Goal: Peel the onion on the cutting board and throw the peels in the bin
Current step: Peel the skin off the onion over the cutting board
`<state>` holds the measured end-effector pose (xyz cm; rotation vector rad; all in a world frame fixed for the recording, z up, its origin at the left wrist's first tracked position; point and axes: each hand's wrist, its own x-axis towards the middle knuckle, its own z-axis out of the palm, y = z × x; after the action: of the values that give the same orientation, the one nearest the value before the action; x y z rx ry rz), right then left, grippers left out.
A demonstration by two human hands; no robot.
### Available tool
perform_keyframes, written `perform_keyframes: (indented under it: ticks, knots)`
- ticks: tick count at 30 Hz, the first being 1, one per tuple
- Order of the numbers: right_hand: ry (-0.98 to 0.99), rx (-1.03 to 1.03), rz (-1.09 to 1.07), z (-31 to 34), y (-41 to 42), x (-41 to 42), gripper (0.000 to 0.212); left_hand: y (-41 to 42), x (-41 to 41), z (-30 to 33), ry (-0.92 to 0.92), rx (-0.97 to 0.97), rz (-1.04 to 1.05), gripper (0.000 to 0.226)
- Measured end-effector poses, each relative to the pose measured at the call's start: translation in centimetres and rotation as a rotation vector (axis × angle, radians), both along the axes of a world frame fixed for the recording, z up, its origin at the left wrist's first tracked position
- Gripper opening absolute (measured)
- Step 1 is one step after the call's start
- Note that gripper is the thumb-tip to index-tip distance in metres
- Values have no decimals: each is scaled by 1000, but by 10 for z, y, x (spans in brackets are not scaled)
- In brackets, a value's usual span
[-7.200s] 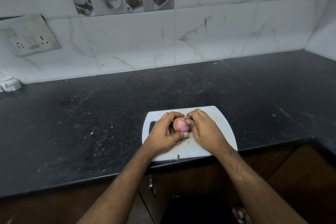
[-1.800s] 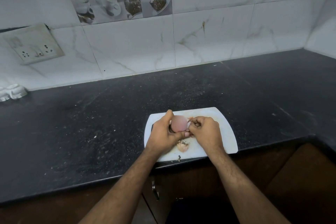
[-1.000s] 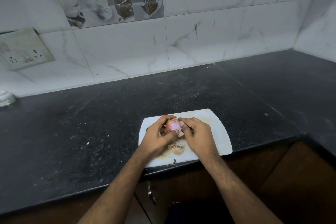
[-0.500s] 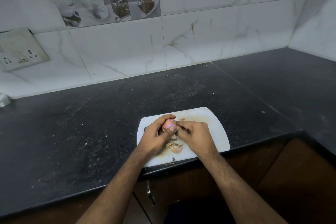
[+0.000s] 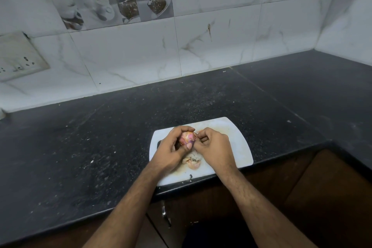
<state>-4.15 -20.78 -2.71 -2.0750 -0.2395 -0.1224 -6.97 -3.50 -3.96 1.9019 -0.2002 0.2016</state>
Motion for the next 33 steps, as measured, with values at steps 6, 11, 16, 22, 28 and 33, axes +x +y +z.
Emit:
perform_keyframes:
  ticks: [6, 11, 16, 22, 28, 33]
  knots:
    - [29, 4, 0, 1, -1, 5, 8, 0, 1, 0, -19, 14, -23, 43]
    - [102, 78, -42, 2, -5, 14, 9, 2, -2, 3, 21, -85, -46, 37]
    - [127, 166, -19, 0, -10, 19, 3, 7, -6, 9, 58, -392, -11, 39]
    - [-23, -47, 34, -6, -2, 14, 22, 2, -5, 6, 51, -306, 0, 37]
    - [-106, 60, 18, -7, -5, 16, 14, 1, -4, 5, 57, -323, -25, 40]
    - [-145, 113, 107, -5, -5, 10, 25, -2, -4, 4, 63, -304, -25, 38]
